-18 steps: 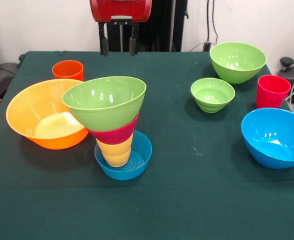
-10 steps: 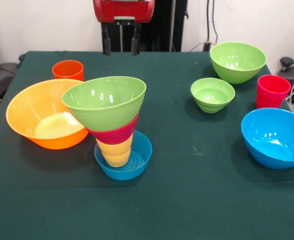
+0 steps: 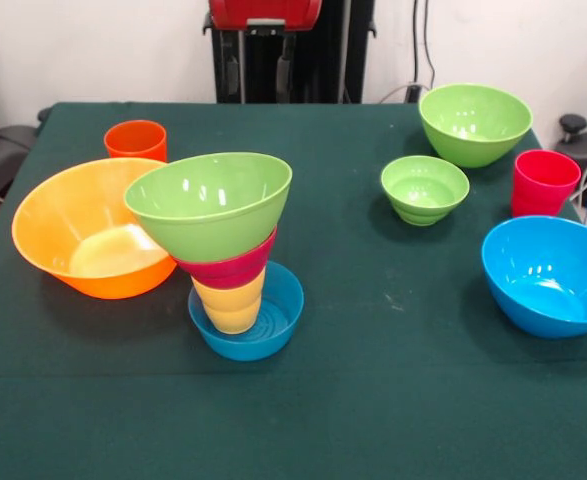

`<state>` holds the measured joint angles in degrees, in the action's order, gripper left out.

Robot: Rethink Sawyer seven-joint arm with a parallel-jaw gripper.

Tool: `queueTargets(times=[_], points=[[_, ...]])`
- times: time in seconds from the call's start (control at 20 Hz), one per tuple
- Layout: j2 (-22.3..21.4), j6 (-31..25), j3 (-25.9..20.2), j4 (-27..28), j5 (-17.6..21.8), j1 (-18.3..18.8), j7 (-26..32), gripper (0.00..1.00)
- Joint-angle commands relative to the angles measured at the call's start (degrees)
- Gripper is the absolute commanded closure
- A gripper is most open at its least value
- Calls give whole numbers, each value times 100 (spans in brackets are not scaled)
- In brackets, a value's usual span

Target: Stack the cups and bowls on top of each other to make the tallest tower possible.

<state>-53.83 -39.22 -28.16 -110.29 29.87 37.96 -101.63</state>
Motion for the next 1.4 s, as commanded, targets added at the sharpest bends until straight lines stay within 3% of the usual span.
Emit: queueTargets(times=[0.05, 0.3, 0.65, 1.05, 1.4], points=[[0, 615, 484, -909, 431, -27, -450, 0], [238, 1034, 696, -974, 762, 82, -354, 0], [1022, 2052, 1472, -666, 1530, -225, -824, 0], [1384, 2297, 1671, -290, 1963, -248, -276, 0], [1537, 2449, 1866, -96, 2187, -455, -275, 0]])
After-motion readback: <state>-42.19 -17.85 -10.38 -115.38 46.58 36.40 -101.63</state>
